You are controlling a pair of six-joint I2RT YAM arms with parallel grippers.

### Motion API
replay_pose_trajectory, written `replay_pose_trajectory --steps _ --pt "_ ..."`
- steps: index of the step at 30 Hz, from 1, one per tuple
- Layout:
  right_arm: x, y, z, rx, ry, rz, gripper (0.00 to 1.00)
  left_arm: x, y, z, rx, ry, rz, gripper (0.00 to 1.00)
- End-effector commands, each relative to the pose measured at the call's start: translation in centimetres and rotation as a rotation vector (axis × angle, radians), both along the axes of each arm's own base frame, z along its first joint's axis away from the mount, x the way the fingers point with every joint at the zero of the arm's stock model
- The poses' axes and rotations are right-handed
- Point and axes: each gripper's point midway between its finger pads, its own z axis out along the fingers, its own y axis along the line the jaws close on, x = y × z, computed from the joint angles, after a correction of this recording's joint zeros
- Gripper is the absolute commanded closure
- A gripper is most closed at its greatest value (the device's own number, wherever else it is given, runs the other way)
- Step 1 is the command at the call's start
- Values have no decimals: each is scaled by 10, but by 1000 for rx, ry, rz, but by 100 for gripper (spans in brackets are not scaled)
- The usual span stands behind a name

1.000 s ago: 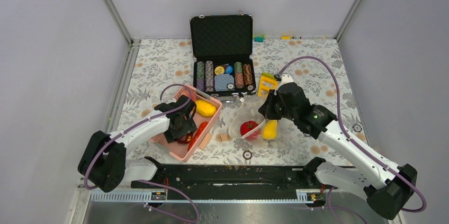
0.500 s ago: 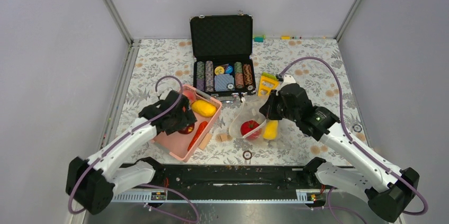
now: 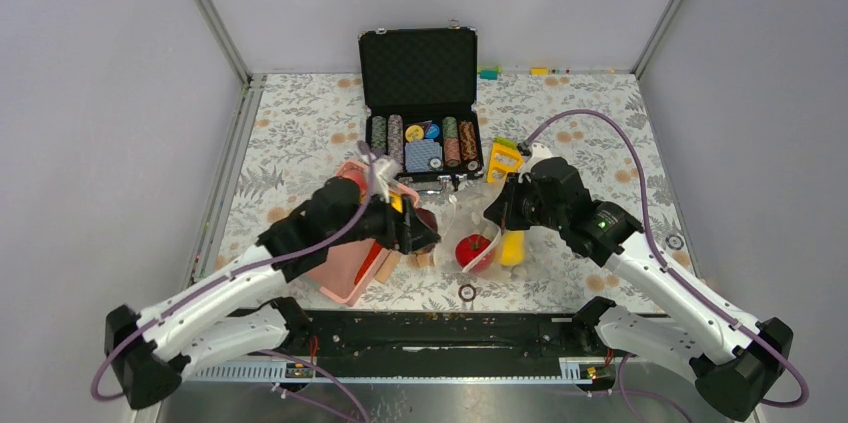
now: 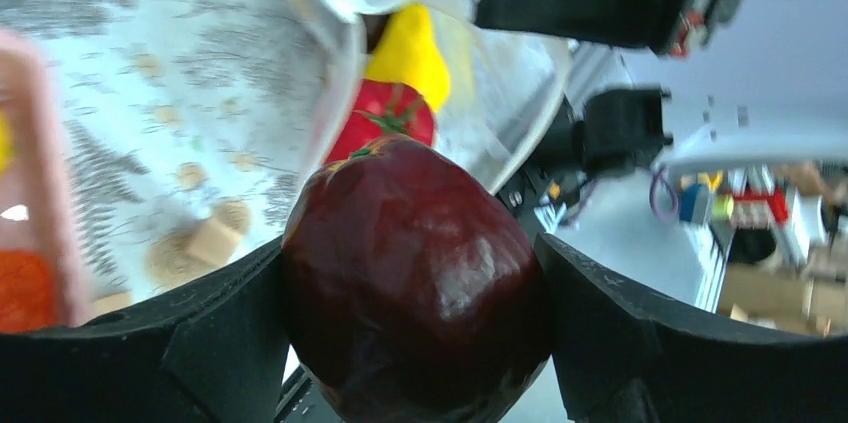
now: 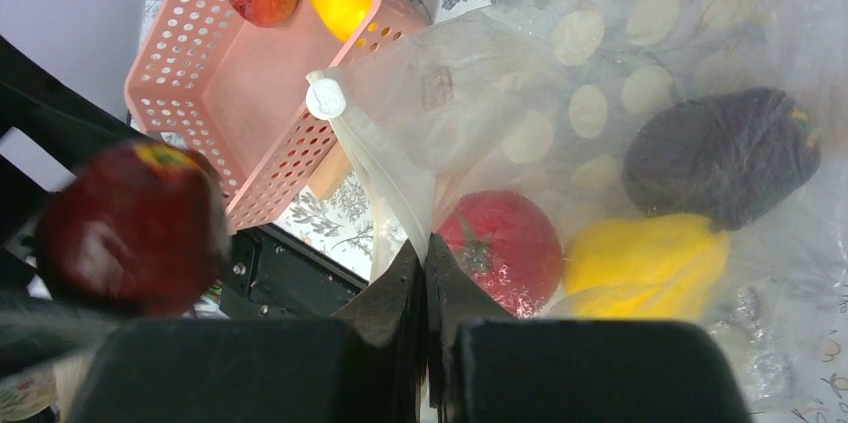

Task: Place the food in the zip-top bag and seal the zipper
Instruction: Place the fake fruit in the zipper food storage bag.

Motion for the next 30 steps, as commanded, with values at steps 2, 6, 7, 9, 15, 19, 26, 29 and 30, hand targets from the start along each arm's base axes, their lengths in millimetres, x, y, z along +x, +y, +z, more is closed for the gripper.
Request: replay_pose_trajectory --steps 2,6,7,9,15,19,26,29,30 --pt "-4 12 26 99 -10 33 100 -22 -56 37 -46 -186 -255 74" --pt "-6 13 33 126 -8 28 100 -13 -74 25 5 -178 -234 75" --pt "-7 13 34 132 -6 27 100 -7 -78 18 21 -164 -216 74" --pt "-10 14 36 149 1 33 100 -3 -86 13 25 -144 -207 70" --pt "-12 14 39 177 19 14 100 7 -109 12 -8 -114 -170 52" --pt "-12 13 46 195 6 4 100 22 -107 12 1 -120 -74 15" --pt "-11 11 44 193 8 -13 100 5 -104 19 -56 -119 -134 1" --pt "-9 10 44 189 6 -24 100 1 -101 24 -70 -124 -144 1" --pt "-8 10 45 190 3 -30 100 -1 -100 26 -76 -127 -148 1"
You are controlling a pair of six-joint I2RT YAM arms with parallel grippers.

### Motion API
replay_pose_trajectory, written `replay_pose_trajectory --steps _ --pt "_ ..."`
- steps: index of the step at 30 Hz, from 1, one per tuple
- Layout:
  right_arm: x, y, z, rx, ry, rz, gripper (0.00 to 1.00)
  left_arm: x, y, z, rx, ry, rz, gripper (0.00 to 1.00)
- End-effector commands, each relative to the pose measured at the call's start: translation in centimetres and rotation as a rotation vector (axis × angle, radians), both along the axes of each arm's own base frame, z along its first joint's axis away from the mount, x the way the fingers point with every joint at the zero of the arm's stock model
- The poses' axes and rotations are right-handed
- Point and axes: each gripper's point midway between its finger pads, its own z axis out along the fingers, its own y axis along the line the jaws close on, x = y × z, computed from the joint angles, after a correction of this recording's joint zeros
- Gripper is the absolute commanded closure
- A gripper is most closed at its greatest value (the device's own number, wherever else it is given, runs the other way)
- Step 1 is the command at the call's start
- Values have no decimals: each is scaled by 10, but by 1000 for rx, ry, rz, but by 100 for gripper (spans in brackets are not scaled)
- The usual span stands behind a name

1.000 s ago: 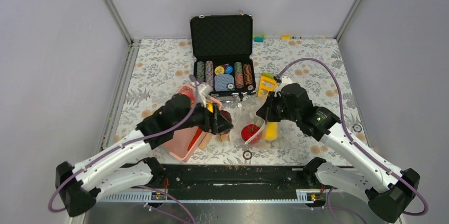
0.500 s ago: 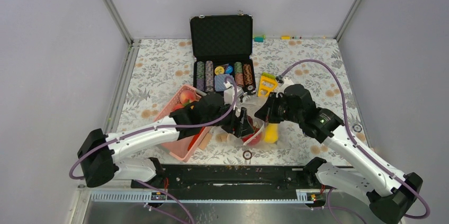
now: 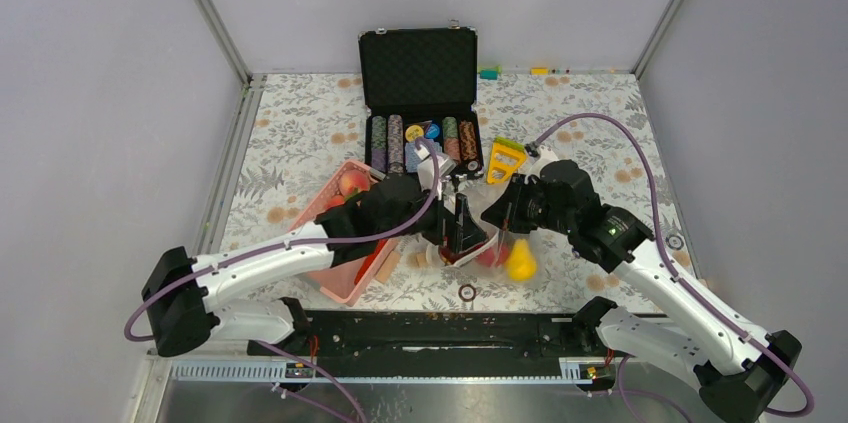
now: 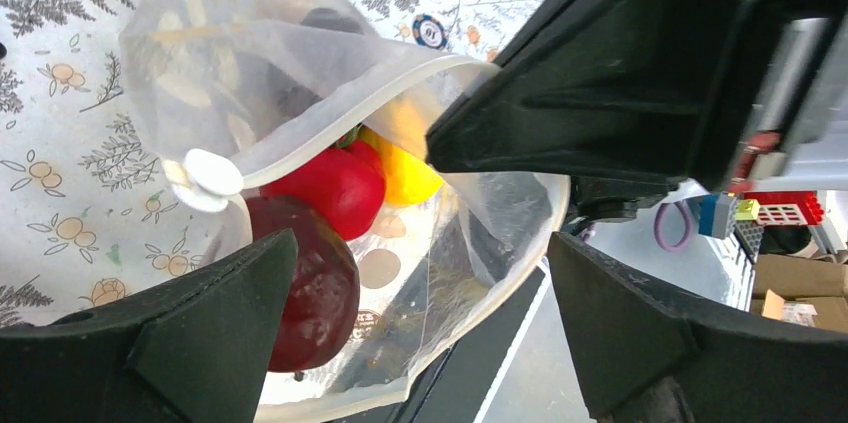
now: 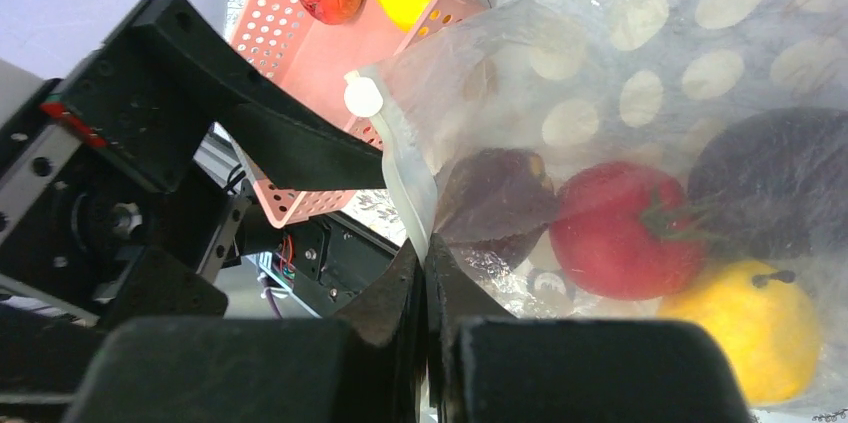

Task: Place the food in the zip-top bag and seal the zipper
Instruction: Place the fake fruit in the zipper food storage bag, then adjust the zipper food storage bag at the center of the board.

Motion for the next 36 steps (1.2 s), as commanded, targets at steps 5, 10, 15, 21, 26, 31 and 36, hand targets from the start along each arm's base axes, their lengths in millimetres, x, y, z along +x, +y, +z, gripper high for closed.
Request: replay_pose_trajectory --steps 5,10,15,21,26,31,36 --pt "13 -2 38 64 -84 -62 100 -7 13 48 -101 -89 -1 1" --pt "18 -10 61 105 -131 -124 100 -6 41 68 -94 -151 69 1" --pt "17 -14 68 132 -140 -151 100 3 69 77 -83 -168 198 1" --pt "15 -22 63 124 -154 -177 100 15 116 65 36 -143 407 1" --pt "16 -28 53 85 -160 -192 100 18 142 56 73 -114 519 1" --pt "18 -45 30 -1 -138 -236 100 21 167 50 112 -81 644 1" --pt "20 -80 4 -150 -108 -335 100 28 195 36 196 -65 791 1"
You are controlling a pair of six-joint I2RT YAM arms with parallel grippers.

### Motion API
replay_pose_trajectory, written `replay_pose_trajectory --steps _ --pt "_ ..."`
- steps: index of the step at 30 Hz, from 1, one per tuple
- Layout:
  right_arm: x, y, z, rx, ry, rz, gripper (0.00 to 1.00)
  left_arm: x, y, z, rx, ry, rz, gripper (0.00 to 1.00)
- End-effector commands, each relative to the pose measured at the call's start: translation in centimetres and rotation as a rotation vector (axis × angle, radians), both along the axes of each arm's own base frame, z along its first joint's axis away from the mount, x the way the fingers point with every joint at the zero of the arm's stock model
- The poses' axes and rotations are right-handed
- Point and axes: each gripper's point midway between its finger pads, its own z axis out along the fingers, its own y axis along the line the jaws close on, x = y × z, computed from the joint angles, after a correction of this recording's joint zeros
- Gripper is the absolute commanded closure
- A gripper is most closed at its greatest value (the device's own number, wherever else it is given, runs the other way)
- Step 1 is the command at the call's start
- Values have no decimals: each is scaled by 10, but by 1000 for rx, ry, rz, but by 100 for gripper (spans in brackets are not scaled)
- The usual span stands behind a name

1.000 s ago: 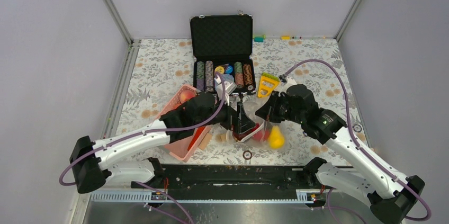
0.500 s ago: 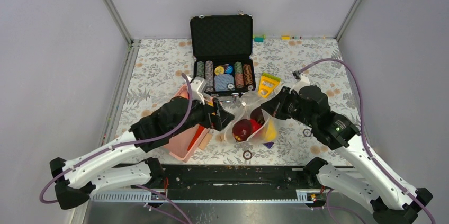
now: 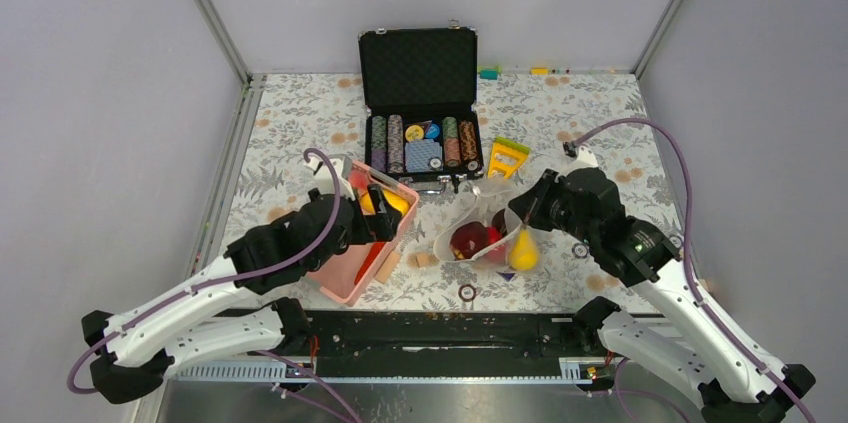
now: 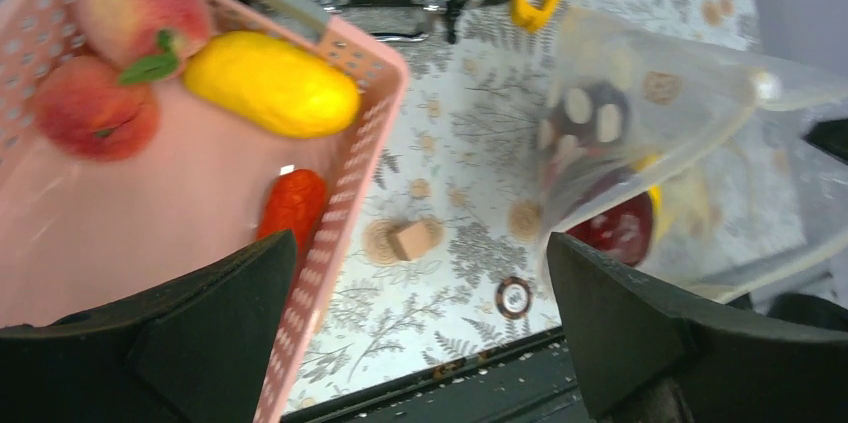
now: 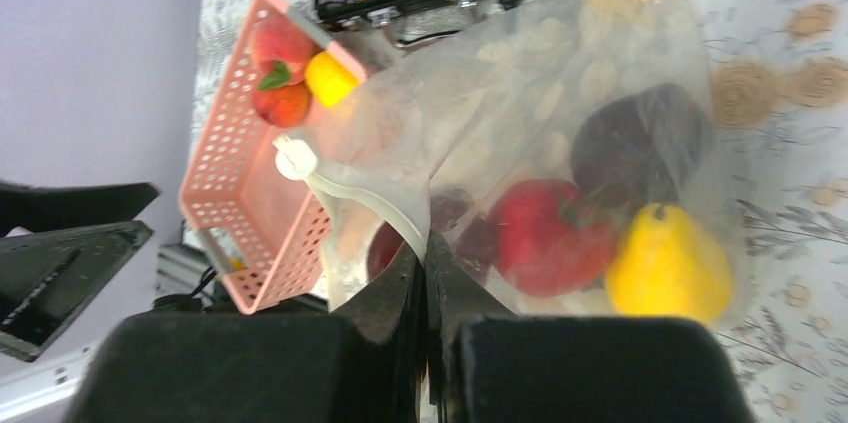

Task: Place the food in the zip-top bag and seal the zipper
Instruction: Adjust the zipper food storage bag at the center of the board.

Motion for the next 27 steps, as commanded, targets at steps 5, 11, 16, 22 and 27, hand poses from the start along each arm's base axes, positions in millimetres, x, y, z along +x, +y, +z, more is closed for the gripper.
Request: replay_pose_trajectory --steps 5,11,16,22,27 --pt "4 -71 -23 -247 7 -212 99 21 52 0 121 5 298 1" --pt "15 -49 12 -171 -49 -139 100 39 77 -29 144 123 403 1" --pt "24 12 61 67 -94 51 100 49 88 -49 102 160 427 1" --pt "14 68 113 322 -76 281 100 54 97 -63 99 186 449 1" --pt "15 73 114 368 -59 283 100 61 94 -72 89 215 438 1"
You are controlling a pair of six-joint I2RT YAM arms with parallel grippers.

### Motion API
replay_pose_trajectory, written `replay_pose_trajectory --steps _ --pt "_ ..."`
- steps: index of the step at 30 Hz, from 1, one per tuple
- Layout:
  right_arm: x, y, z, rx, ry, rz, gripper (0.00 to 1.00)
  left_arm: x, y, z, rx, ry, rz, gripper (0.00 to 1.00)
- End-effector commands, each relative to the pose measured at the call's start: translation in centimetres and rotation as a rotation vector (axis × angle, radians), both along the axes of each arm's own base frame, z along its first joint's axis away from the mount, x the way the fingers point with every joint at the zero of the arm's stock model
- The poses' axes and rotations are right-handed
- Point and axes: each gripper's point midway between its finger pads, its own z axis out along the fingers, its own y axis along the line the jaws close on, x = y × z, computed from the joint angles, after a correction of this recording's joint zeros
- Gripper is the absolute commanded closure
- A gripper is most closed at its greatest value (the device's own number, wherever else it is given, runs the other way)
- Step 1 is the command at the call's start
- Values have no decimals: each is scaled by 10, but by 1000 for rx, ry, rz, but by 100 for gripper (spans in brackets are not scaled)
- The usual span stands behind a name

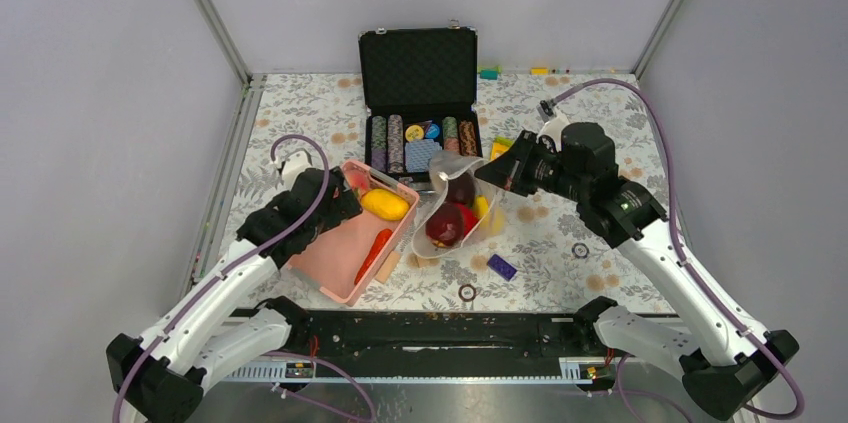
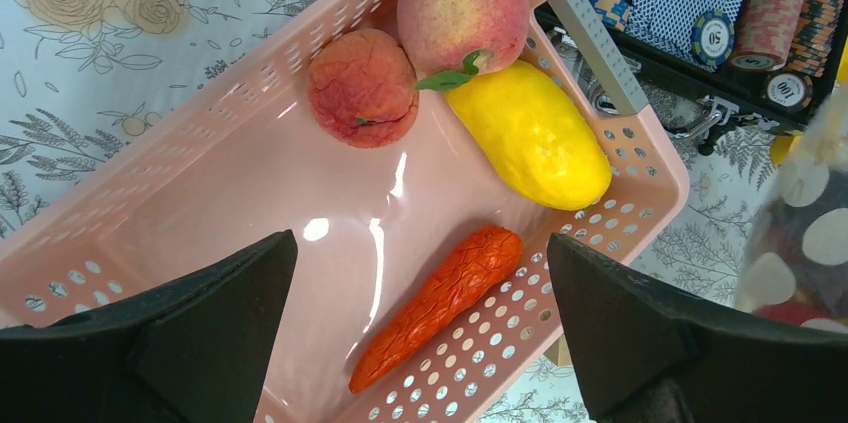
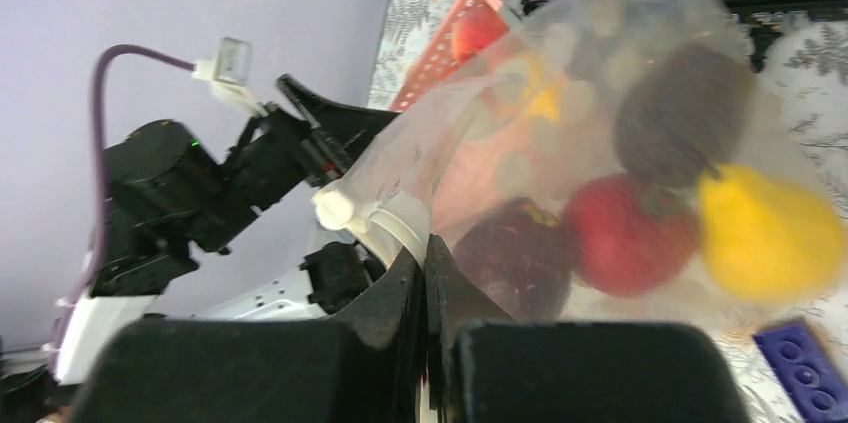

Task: Place the food in the zip-top bag and seal the zipper
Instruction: Adjust the zipper food storage bag at the center of the board, then pick up the fake fruit from the bin.

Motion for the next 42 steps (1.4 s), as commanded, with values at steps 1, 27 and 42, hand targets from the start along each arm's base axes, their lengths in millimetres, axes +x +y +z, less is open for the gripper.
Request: replay_pose_trajectory --steps 1,27,42 --pt "-5 9 37 140 -50 44 100 13 -11 2 -46 -15 -33 1" --pt "27 -74 -68 -7 103 -186 100 54 12 -53 -68 15 31 4" --pt "25 -76 -49 -23 80 -188 100 68 15 -92 -95 100 54 19"
